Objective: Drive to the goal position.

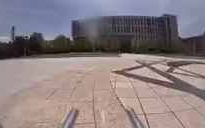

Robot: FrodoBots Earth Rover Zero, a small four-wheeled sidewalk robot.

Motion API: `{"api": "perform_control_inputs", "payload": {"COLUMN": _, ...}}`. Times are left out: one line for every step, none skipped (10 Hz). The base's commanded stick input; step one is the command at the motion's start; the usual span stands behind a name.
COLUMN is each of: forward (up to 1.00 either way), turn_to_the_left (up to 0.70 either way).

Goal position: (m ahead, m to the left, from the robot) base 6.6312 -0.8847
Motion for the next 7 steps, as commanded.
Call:
{"api": "perform_control_inputs", "payload": {"forward": 1.00, "turn_to_the_left": 0.00}}
{"api": "perform_control_inputs", "payload": {"forward": 1.00, "turn_to_the_left": -0.03}}
{"api": "perform_control_inputs", "payload": {"forward": 1.00, "turn_to_the_left": -0.11}}
{"api": "perform_control_inputs", "payload": {"forward": 1.00, "turn_to_the_left": -0.36}}
{"api": "perform_control_inputs", "payload": {"forward": 1.00, "turn_to_the_left": -0.36}}
{"api": "perform_control_inputs", "payload": {"forward": 1.00, "turn_to_the_left": -0.36}}
{"api": "perform_control_inputs", "payload": {"forward": 1.00, "turn_to_the_left": -0.34}}
